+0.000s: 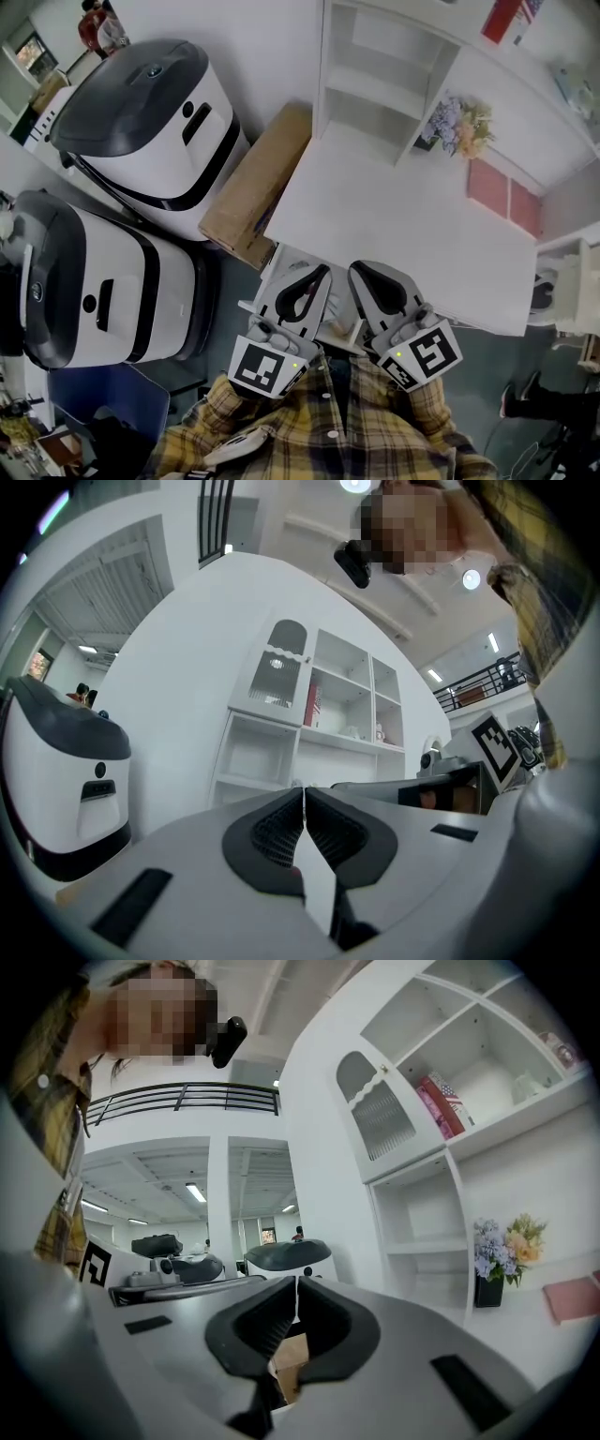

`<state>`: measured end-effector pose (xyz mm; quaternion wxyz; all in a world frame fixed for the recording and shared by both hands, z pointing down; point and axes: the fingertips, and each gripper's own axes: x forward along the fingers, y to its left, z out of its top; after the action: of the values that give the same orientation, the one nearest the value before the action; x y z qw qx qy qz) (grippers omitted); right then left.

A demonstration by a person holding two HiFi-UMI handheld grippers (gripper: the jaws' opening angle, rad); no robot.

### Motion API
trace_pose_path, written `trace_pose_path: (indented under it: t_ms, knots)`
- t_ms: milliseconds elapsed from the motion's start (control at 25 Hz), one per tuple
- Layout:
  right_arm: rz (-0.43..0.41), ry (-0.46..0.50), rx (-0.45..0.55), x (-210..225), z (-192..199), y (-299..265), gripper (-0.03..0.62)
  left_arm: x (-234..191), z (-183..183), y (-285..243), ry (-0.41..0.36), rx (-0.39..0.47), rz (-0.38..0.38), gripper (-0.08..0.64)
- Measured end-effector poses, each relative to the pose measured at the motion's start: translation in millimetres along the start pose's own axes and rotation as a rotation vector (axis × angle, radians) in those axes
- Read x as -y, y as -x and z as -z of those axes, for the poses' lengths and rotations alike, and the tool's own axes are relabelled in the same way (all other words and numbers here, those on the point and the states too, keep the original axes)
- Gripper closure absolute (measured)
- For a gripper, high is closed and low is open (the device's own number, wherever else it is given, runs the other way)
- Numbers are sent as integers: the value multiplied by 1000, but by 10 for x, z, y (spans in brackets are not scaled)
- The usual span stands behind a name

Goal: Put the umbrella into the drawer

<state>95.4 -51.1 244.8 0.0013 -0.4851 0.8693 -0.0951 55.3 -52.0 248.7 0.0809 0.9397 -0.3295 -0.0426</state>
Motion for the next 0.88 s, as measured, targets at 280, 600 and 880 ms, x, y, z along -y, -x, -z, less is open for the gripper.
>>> trace_pose_path:
  t_ms: [280,600,880]
  knots:
    - [-7,-13,-32,-17,105,43,575,56,-4,36,-13,-6,3,534]
    - [-17,-38,-24,-31,159,80,575,76,45,48,-9,-24,0,534]
    - [-37,-51,-15,-56,154,73,575,66,79,63,-12,-42,-11,534]
